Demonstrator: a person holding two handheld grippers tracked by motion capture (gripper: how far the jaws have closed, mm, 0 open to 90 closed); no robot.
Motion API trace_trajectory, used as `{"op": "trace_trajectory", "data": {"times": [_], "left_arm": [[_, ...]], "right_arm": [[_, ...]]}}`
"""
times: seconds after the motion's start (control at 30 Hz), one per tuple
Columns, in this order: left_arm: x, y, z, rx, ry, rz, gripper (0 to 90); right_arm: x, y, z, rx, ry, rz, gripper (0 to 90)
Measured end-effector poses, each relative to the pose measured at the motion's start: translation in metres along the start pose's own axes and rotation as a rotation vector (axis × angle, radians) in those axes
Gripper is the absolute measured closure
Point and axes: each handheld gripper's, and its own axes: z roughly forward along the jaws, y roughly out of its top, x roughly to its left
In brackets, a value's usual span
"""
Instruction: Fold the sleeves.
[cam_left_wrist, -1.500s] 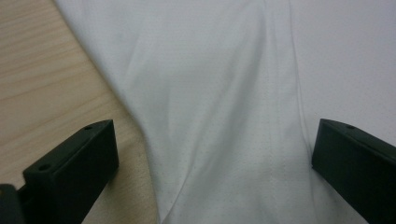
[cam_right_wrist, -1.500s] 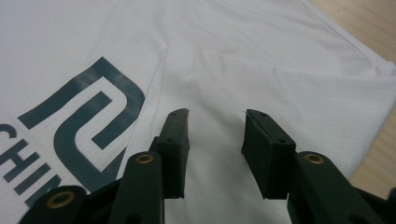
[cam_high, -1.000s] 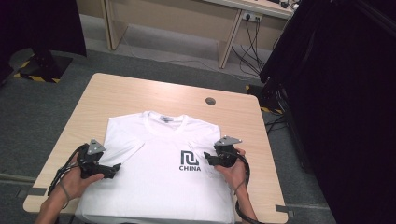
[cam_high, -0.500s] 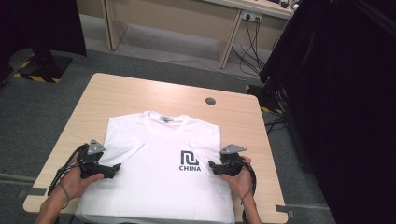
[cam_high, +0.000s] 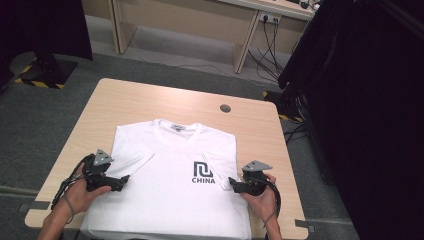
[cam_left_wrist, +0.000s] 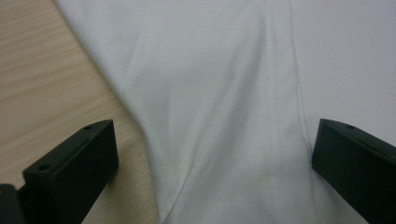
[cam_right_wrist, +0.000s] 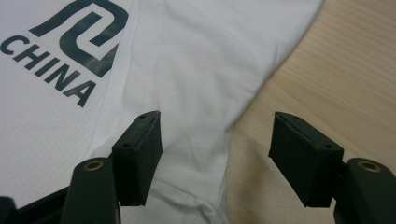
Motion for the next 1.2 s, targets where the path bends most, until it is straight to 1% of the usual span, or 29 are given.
{"op": "trace_trajectory", "data": {"times": [0.1,0.17,0.23,0.33,0.4,0.47,0.67,0.93,1.2], "left_arm": [[0.000,0.000,0.000,0.000,0.000,0.000,0.0],[0.000,0.000,0.000,0.000,0.000,0.000,0.0],[0.000,0.000,0.000,0.000,0.000,0.000,0.0],[0.000,0.000,0.000,0.000,0.001,0.000,0.0],[0.000,0.000,0.000,-0.001,-0.001,0.000,0.0],[0.000,0.000,0.000,0.000,0.000,0.000,0.0],[0.000,0.000,0.000,-0.001,0.001,0.000,0.0],[0.000,0.000,0.000,0.000,0.001,0.000,0.0],[0.000,0.000,0.000,0.000,-0.003,0.001,0.0]], "right_arm": [[-0.003,-0.007,-0.001,0.001,-0.018,0.017,33.8],[-0.005,-0.010,-0.002,-0.008,-0.005,0.037,33.8],[-0.006,-0.010,-0.004,-0.019,-0.013,0.041,32.9],[-0.008,-0.009,-0.007,-0.054,0.001,0.072,30.4],[-0.008,-0.009,-0.007,-0.061,0.003,0.084,28.4],[-0.007,-0.009,-0.006,-0.064,0.016,0.097,27.5],[-0.002,-0.007,-0.007,-0.063,0.020,0.080,27.0],[0.002,-0.008,-0.009,-0.068,0.039,0.087,25.2],[0.007,-0.010,-0.009,-0.082,0.060,0.080,23.4]]}}
